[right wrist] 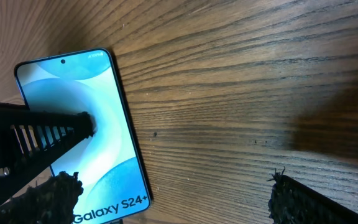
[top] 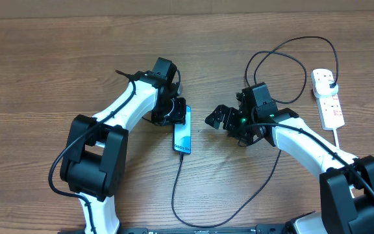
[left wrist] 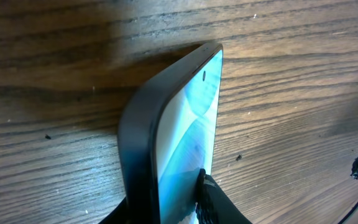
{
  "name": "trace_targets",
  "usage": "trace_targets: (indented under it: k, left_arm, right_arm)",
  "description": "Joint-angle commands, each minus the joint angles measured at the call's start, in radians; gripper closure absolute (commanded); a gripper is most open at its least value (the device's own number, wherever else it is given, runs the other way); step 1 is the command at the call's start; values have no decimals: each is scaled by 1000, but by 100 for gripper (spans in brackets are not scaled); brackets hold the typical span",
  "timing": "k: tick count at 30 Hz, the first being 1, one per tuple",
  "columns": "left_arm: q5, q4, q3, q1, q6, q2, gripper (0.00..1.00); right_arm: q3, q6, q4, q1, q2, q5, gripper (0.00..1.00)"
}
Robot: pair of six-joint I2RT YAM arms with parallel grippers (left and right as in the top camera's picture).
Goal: Plug charger to phone and switch on socket
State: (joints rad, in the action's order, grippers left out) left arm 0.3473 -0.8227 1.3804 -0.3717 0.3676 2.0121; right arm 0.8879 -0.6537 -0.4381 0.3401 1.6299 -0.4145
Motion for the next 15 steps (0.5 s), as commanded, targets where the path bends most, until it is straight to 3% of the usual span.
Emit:
trace_targets:
  k: [1,15]
  left_arm:
    - [-102,21,-50,-10,7,23,78]
    - [-89,99,-113,-10,7,23,78]
  right_arm:
    - [5,8,2,-5,-6,7,0]
    - [5,8,3,-5,-6,7,0]
